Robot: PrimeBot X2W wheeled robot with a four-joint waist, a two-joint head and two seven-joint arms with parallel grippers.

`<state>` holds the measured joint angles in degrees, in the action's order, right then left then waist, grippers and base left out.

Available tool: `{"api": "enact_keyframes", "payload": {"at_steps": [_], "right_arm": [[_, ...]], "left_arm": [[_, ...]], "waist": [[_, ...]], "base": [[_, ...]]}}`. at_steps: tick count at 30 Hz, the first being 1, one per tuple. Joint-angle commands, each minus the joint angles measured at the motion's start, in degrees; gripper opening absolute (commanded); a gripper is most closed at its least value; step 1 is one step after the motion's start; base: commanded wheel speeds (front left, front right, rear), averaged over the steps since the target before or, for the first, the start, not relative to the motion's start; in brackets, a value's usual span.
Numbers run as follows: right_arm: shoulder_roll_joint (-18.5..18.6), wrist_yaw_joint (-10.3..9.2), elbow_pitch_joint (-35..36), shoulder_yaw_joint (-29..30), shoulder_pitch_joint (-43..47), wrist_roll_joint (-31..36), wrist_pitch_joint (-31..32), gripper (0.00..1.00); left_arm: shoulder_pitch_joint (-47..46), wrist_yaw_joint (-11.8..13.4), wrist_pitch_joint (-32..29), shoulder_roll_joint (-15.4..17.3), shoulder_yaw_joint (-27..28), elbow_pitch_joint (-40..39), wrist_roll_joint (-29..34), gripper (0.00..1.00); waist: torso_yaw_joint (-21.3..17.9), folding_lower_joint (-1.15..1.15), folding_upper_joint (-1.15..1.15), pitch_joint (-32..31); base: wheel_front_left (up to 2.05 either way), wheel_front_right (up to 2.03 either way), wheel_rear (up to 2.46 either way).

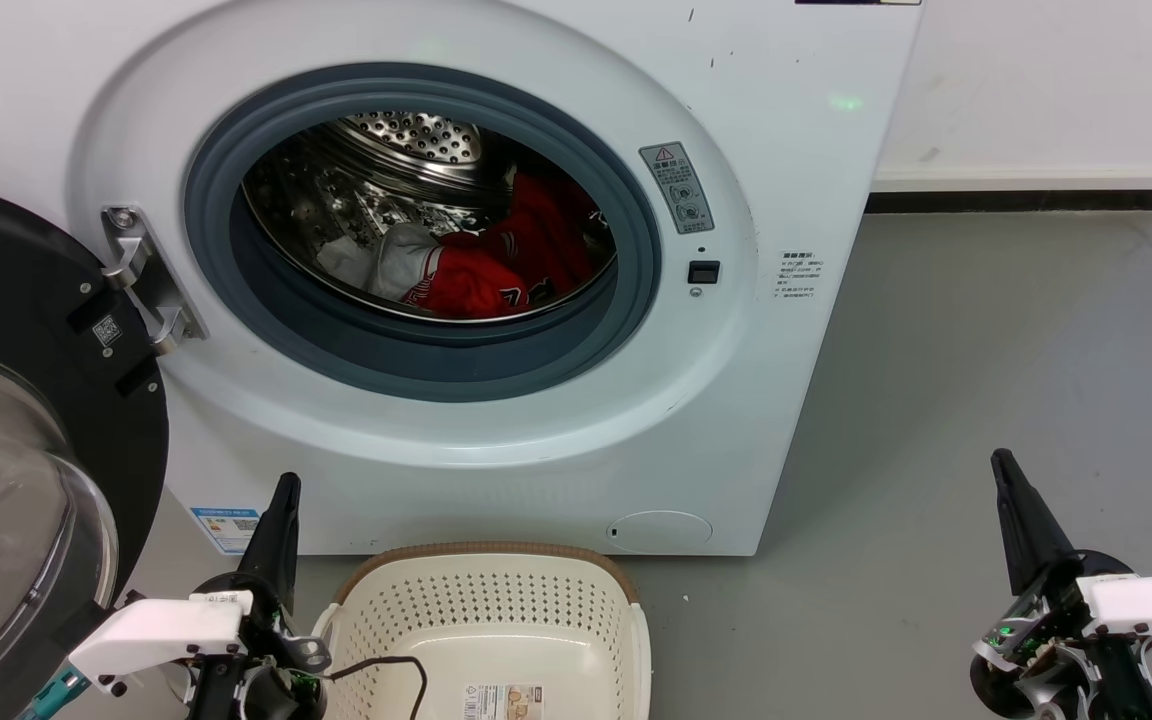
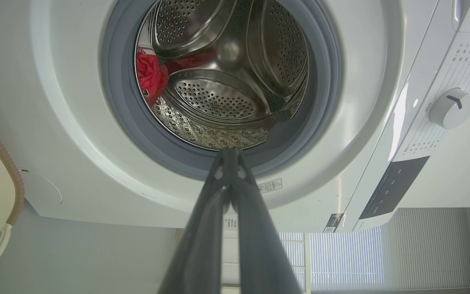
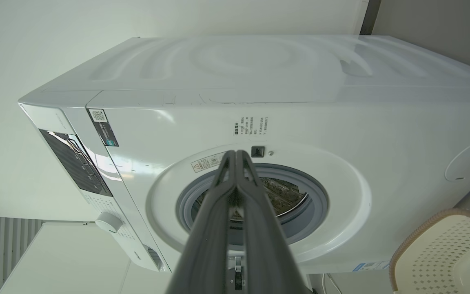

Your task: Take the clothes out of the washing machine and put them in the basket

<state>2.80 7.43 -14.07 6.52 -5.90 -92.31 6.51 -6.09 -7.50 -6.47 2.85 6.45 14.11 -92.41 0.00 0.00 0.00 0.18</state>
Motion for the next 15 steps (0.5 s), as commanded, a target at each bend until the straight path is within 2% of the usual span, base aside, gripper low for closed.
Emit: {"api": "enact_keyframes", "payload": {"at_steps": [1,15], "right_arm": [[0.3,0.25,-0.1,0.0,-0.8,-0.1,0.0,0.00],[0.3,0.25,-0.1,0.0,-0.8,-0.1,0.0,0.00]], "left_arm": [[-0.3,-0.1,-0.1,0.1,0.2,-0.1,0.1,0.00],[-0.3,-0.1,-0.1,0.1,0.2,-0.1,0.1,0.00]], "waist": [[0.0,0.00,0.00,0.0],[0.0,0.00,0.00,0.0]], "base": [[0.00,0.00,0.00],[0.00,0.00,0.00]]}}
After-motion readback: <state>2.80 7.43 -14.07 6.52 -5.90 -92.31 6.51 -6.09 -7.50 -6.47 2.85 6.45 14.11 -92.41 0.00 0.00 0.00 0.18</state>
